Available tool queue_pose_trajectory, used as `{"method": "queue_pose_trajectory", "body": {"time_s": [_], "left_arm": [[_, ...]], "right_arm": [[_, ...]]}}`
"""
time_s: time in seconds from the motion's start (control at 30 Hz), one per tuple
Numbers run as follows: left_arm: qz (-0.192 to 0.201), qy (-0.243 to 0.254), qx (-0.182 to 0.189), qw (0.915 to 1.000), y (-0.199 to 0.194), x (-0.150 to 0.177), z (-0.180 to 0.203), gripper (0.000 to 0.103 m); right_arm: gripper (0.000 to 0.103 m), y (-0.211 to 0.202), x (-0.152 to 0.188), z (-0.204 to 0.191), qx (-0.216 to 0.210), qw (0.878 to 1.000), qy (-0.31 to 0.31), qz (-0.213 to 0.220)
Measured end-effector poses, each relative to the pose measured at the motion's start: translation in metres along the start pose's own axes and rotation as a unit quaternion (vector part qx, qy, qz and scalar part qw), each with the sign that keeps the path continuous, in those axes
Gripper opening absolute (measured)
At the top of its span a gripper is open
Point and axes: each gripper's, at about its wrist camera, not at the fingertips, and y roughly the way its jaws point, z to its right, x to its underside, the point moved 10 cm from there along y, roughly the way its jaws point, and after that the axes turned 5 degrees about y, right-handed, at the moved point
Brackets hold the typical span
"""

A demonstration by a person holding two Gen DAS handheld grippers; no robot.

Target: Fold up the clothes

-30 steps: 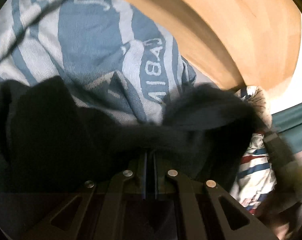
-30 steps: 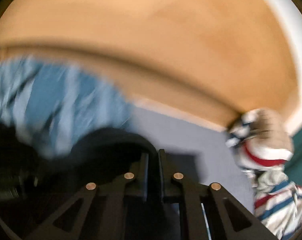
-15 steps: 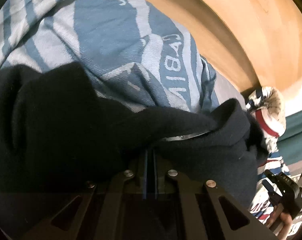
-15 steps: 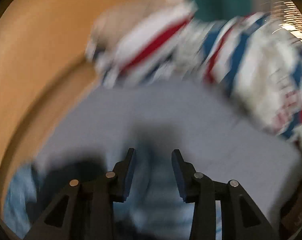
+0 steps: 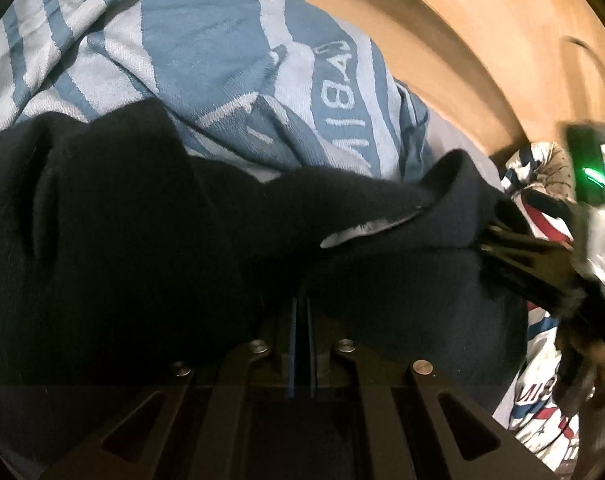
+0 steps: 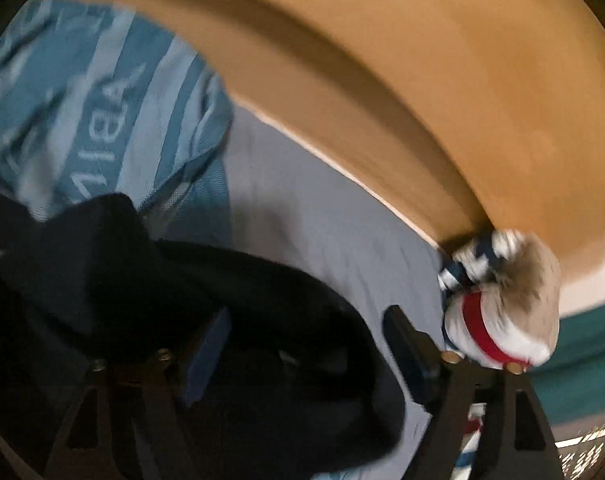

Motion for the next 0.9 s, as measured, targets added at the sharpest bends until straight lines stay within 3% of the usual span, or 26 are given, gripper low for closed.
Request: {"method": "queue_pose_trajectory", "body": {"time_s": [0.07, 0.13, 0.17, 0.23, 0.3, 0.37, 0.43, 0.5, 0.57, 0.63, 0.67, 0.77, 0.8, 0.87, 0.9], "left_arm": [[-0.003, -0.004, 0.002, 1.0, 0.001, 0.002, 0.0, 0.005], [-0.007, -0.003, 0.002, 1.0, 0.002, 0.002, 0.0, 0.005], [-0.008, 0.002, -0.002, 1.0, 0.002, 0.002, 0.0, 0.005], [-0.01, 0.009, -0.008, 0.9999, 0.001, 0.002, 0.001, 0.006], [-0.006, 0.01, -0.014, 0.9998, 0.002, 0.001, 0.003, 0.006], [-0.003, 0.011, -0.022, 0.9997, 0.001, 0.0, 0.004, 0.006], [0.001, 0.013, -0.032, 0.9994, 0.001, 0.001, 0.005, 0.006], [0.005, 0.009, -0.031, 0.9995, 0.004, 0.003, 0.013, 0.006], [0.007, 0.009, -0.031, 0.9994, 0.007, 0.003, 0.018, 0.006], [0.007, 0.015, -0.034, 0.9993, 0.013, -0.001, 0.025, 0.006], [0.007, 0.018, -0.035, 0.9992, 0.013, 0.0, 0.026, 0.006], [0.01, 0.023, -0.036, 0.999, 0.012, 0.003, 0.029, 0.006], [0.01, 0.025, -0.037, 0.999, 0.013, 0.003, 0.03, 0.006], [0.01, 0.029, -0.036, 0.9989, 0.018, 0.005, 0.032, 0.006], [0.01, 0.026, -0.031, 0.9991, 0.015, 0.005, 0.034, 0.006]], "right_arm": [[0.081, 0.021, 0.003, -0.009, -0.02, 0.999, -0.007, -0.033], [0.044, 0.031, 0.011, -0.015, -0.055, 0.997, 0.013, -0.05], [0.019, 0.032, 0.014, -0.016, -0.07, 0.996, 0.027, -0.052], [0.009, 0.031, 0.019, -0.004, -0.044, 0.997, 0.045, -0.04], [0.006, 0.026, 0.021, 0.02, -0.007, 0.997, 0.072, -0.02], [0.006, 0.01, 0.02, 0.063, -0.011, 0.986, 0.167, 0.017], [0.006, -0.011, 0.023, 0.116, 0.003, 0.962, 0.265, 0.064], [0.006, -0.037, 0.051, 0.187, 0.046, 0.913, 0.387, 0.119], [0.007, -0.044, 0.089, 0.233, 0.07, 0.858, 0.493, 0.13], [0.012, -0.032, 0.152, 0.258, 0.071, 0.797, 0.594, 0.085], [0.019, -0.024, 0.182, 0.262, 0.072, 0.772, 0.629, 0.059], [0.024, 0.01, 0.255, 0.232, 0.071, 0.754, 0.652, -0.043], [0.033, 0.018, 0.273, 0.222, 0.069, 0.75, 0.654, -0.07], [0.058, 0.025, 0.278, 0.206, 0.053, 0.761, 0.639, -0.092], [0.058, 0.028, 0.27, 0.2, 0.044, 0.774, 0.625, -0.092]]}}
